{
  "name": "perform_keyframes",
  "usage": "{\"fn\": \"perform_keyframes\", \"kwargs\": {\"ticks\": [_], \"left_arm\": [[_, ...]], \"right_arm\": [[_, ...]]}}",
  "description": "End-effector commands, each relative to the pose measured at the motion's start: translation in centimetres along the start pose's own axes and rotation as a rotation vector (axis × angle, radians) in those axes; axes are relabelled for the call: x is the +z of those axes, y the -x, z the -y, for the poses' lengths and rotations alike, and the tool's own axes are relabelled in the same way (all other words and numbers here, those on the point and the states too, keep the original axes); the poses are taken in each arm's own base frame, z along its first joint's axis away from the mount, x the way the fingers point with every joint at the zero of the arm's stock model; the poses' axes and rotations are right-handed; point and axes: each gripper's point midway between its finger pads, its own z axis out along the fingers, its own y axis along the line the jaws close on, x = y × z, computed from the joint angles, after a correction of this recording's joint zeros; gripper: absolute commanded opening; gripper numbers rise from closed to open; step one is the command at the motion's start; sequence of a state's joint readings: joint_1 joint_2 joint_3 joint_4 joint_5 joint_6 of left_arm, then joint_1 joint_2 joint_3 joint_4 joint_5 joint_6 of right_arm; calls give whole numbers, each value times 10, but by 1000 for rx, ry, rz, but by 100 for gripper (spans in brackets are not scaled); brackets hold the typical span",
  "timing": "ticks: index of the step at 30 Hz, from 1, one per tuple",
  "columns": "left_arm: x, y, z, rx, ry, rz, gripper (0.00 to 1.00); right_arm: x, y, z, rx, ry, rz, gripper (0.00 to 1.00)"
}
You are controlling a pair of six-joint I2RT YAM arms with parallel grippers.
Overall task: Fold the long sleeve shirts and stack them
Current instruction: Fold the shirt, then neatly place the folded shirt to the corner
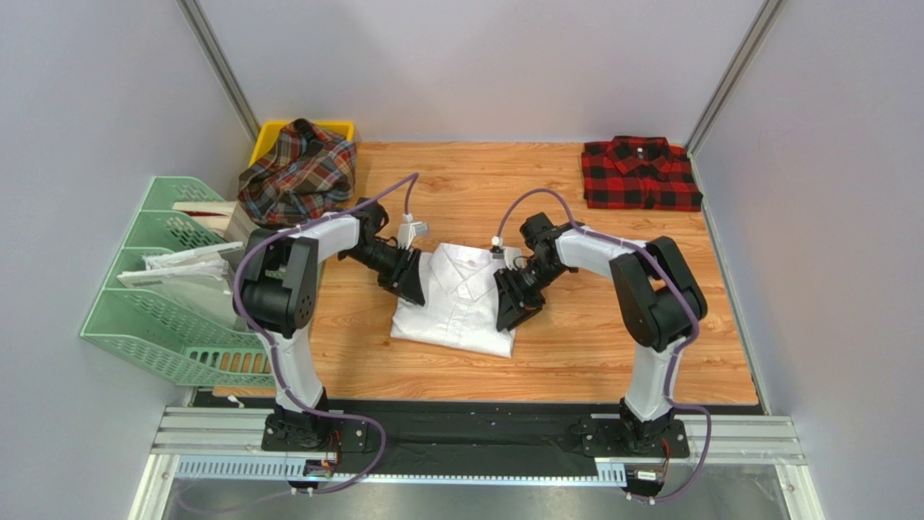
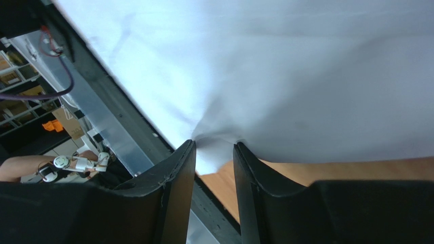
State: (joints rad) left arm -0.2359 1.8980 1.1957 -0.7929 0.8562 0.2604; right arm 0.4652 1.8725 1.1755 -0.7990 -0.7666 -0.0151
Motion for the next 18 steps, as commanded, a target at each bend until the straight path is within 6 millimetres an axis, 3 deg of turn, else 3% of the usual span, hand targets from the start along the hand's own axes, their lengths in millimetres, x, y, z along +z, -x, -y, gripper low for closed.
{"fn": "perform_keyframes", "kwargs": {"ticks": [1,3,8,10,12,14,15,17,18], "left_arm": [[0,1,-20,-134,-23,48,45],[-4,2,-22,-128,-16,64,45],[-31,23,-9,-27,21,155,45],[-51,38,7,117,91,212,47],[-62,45,28,343,216,212,49],[-67,47,52,516,309,223,52],[-49,42,61,628,369,179,52],[-35,41,78,828,441,149,53],[-12,36,93,945,460,119,53]], "right_arm": [[7,4,57,20,-133,-3,39],[3,13,63,7,-173,19,39],[-28,41,42,-82,-208,129,39],[-45,47,27,-89,-165,190,39],[-68,52,-6,-60,-56,299,40],[-87,49,-10,21,-19,411,50],[-91,46,-10,64,2,440,54],[-96,34,13,175,14,497,59],[-96,29,16,242,37,499,60]]}}
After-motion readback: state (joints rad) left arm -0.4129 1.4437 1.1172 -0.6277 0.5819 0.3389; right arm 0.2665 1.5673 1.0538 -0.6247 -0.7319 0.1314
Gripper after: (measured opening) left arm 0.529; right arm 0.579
